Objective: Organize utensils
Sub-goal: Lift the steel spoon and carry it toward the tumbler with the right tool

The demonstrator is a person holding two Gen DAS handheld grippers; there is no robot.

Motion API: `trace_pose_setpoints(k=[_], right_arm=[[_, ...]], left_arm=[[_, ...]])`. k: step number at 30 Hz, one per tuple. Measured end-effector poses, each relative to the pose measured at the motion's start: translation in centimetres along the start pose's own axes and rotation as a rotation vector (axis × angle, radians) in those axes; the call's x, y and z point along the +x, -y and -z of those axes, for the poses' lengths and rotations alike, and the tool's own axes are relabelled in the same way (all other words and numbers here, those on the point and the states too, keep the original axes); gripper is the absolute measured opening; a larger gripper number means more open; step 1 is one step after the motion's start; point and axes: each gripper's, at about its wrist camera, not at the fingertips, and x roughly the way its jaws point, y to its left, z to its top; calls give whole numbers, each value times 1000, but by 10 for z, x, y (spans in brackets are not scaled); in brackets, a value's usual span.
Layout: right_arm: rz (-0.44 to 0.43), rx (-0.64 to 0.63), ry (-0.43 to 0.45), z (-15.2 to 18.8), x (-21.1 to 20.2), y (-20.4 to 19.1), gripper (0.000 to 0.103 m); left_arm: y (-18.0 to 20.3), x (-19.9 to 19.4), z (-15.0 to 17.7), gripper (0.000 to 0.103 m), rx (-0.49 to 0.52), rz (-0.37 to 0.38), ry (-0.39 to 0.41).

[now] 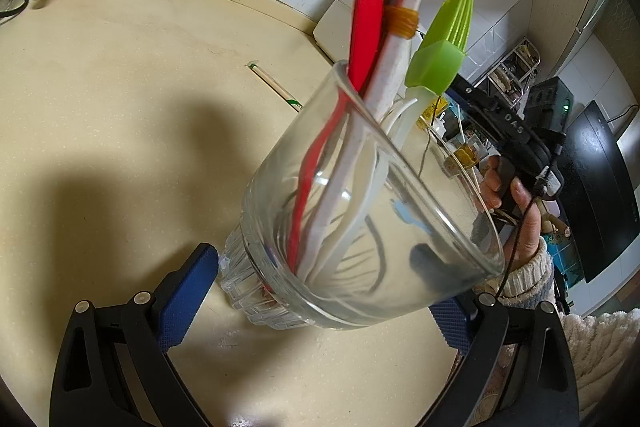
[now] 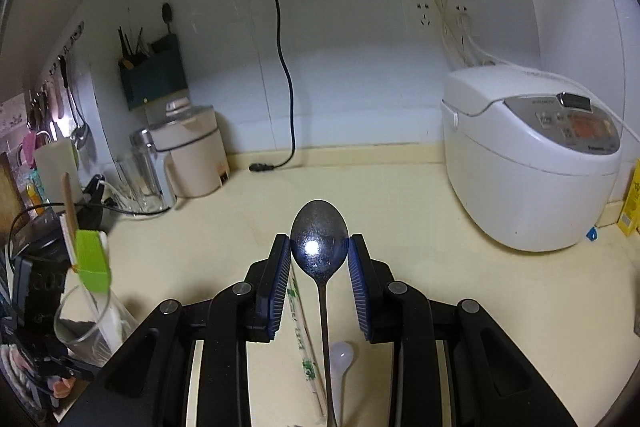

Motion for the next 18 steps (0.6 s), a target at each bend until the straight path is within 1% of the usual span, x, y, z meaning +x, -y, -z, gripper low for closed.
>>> trace_pose_setpoints(k=[18], right_arm=[[-55, -20, 123, -8, -34, -24, 30]], left_arm=[[0, 0, 0, 99, 1, 0, 0]])
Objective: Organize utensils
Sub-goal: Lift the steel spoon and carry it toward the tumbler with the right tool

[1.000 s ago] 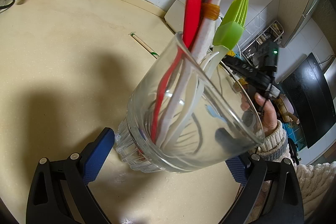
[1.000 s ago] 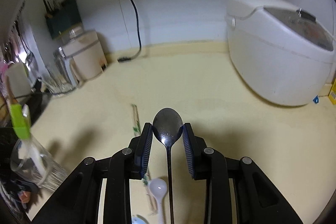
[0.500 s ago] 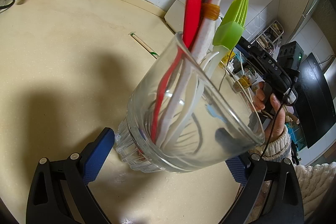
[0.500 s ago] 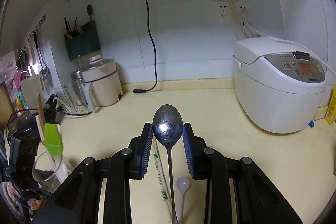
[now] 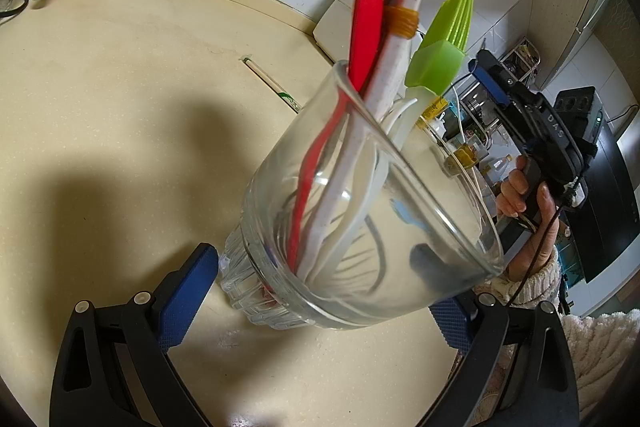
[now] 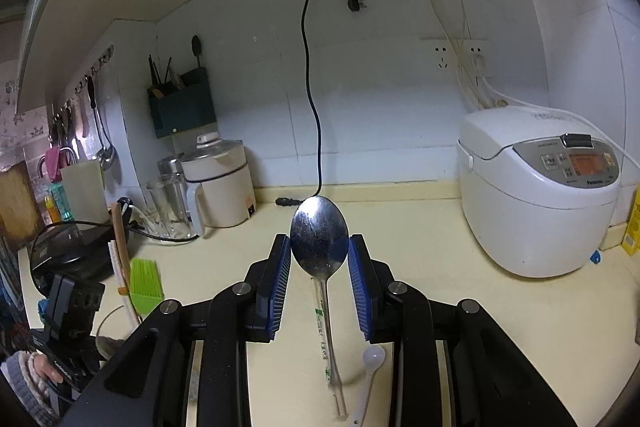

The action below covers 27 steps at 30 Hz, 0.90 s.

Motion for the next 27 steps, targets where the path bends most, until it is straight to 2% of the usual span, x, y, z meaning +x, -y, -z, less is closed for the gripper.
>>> trace_pose_setpoints(k=[27], right_arm=[[-51, 1, 82, -15, -29, -20, 30]], left_arm=[[0, 0, 0, 99, 0, 0, 0]])
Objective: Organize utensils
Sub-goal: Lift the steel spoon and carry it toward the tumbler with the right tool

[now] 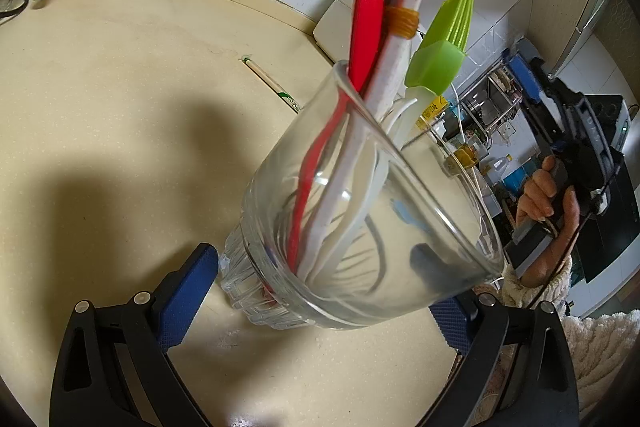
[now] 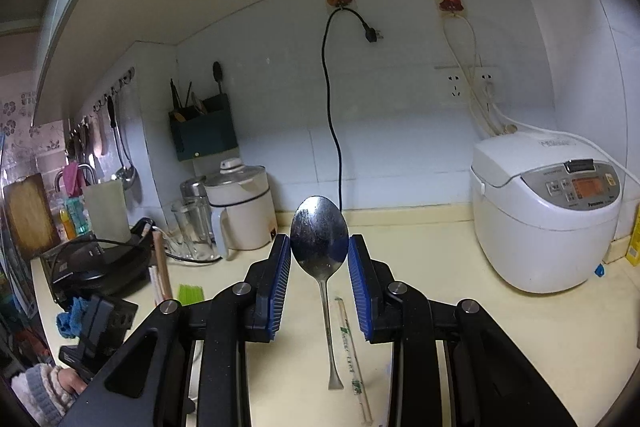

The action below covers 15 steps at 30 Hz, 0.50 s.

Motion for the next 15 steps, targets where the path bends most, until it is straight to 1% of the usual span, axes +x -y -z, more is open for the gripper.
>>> trace_pose_setpoints(k=[8, 12, 15], right_arm=[[-46, -15, 69, -23, -18, -23, 30], [-88, -21, 106, -38, -25, -37, 30], [-136, -4, 132, -51, -28, -45, 30]], left_arm=[[0, 0, 0, 99, 0, 0, 0], [0, 0, 0, 99, 0, 0, 0], [0, 0, 0, 99, 0, 0, 0]])
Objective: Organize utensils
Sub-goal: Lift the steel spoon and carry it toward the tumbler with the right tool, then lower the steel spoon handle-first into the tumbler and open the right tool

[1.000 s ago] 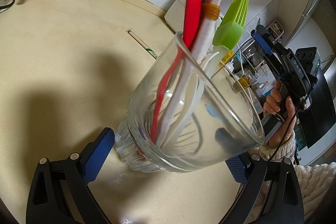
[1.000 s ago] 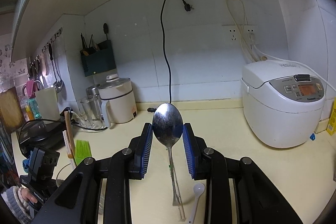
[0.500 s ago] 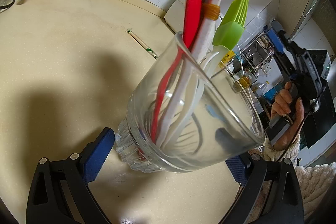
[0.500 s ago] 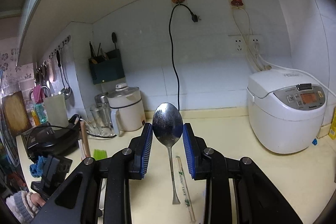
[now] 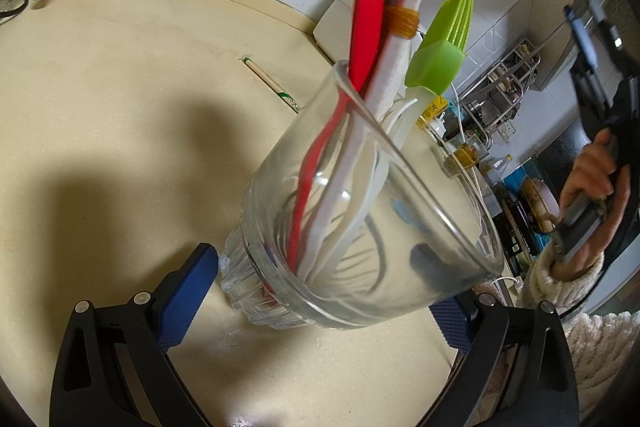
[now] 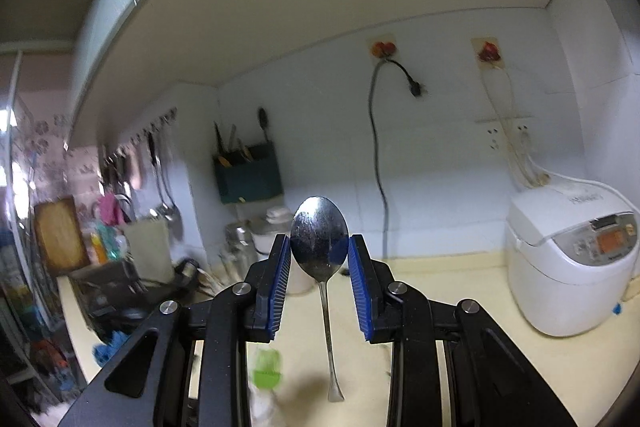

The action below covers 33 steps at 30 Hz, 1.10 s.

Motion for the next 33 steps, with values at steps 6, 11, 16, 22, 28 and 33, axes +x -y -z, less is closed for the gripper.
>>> trace_pose_setpoints(k=[6, 11, 16, 22, 28, 33], right_arm=[[-95, 50, 33, -13, 5, -12, 30], [-121, 50, -3, 2, 12, -18, 30], [-145, 60, -42, 13, 20, -21, 30], [-169, 52, -42, 16, 18, -29, 30], [-187, 40, -69, 22, 25, -36, 30], [-182, 37, -113, 32, 36, -37, 30]], left_arm=[[0, 0, 0, 99, 0, 0, 0], [0, 0, 0, 99, 0, 0, 0], [0, 0, 0, 99, 0, 0, 0], [0, 0, 0, 99, 0, 0, 0], [0, 0, 0, 99, 0, 0, 0], [0, 0, 0, 99, 0, 0, 0]])
